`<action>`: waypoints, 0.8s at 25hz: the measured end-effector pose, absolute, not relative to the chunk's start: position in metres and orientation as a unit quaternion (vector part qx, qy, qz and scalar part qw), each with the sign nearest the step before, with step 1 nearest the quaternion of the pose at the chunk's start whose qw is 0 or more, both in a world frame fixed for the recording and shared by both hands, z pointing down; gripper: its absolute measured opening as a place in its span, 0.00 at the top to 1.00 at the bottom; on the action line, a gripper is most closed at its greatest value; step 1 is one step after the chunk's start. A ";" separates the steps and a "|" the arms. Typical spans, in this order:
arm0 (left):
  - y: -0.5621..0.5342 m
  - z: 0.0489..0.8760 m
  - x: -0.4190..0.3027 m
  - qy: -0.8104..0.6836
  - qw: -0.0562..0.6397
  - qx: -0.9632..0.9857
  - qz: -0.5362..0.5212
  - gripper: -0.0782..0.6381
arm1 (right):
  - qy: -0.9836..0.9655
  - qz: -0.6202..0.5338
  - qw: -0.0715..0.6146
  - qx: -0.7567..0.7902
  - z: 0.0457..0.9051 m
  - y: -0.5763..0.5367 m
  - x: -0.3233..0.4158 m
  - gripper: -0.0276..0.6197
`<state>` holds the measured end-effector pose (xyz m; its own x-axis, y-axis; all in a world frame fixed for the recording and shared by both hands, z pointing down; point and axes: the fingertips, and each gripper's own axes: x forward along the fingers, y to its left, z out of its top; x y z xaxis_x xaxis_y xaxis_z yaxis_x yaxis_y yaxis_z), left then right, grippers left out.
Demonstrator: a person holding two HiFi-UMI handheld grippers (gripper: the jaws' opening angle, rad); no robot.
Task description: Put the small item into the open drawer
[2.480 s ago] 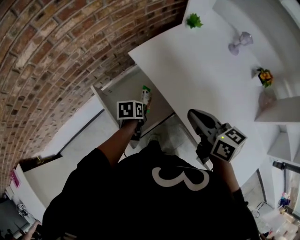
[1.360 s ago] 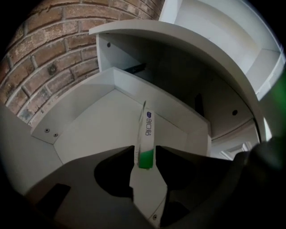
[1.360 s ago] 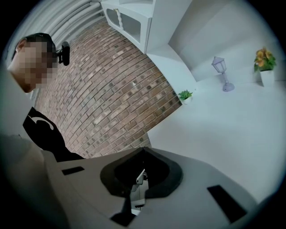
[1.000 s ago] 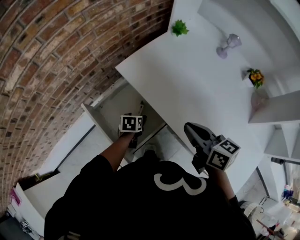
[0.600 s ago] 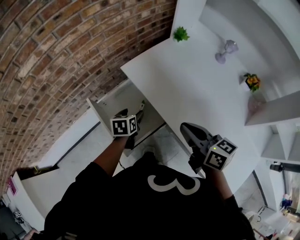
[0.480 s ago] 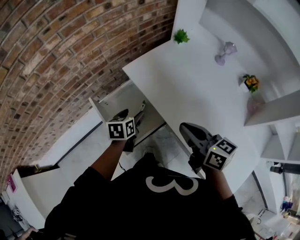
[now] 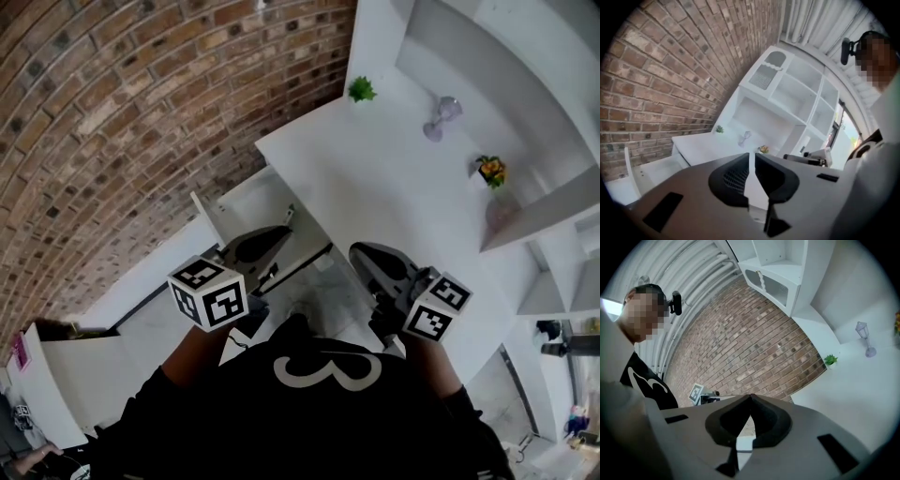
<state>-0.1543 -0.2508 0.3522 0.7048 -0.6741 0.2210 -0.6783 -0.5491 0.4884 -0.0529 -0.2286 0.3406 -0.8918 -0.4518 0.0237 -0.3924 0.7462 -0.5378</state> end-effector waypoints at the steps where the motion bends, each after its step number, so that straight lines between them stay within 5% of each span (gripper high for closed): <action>1: -0.241 0.339 -0.148 -0.366 0.272 0.890 -0.008 0.85 | 0.934 -0.272 0.059 -0.222 0.336 -0.225 -0.053 0.94; 20: -0.157 0.287 -0.092 -0.313 0.202 0.928 -0.022 0.88 | 0.957 -0.182 0.080 -0.212 0.295 -0.159 -0.021 0.94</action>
<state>-0.0916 -0.1572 0.2873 0.8028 -0.5902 0.0848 -0.5720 -0.7222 0.3888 -0.0207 -0.1588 0.2947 -0.8977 -0.4342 -0.0752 -0.3764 0.8442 -0.3816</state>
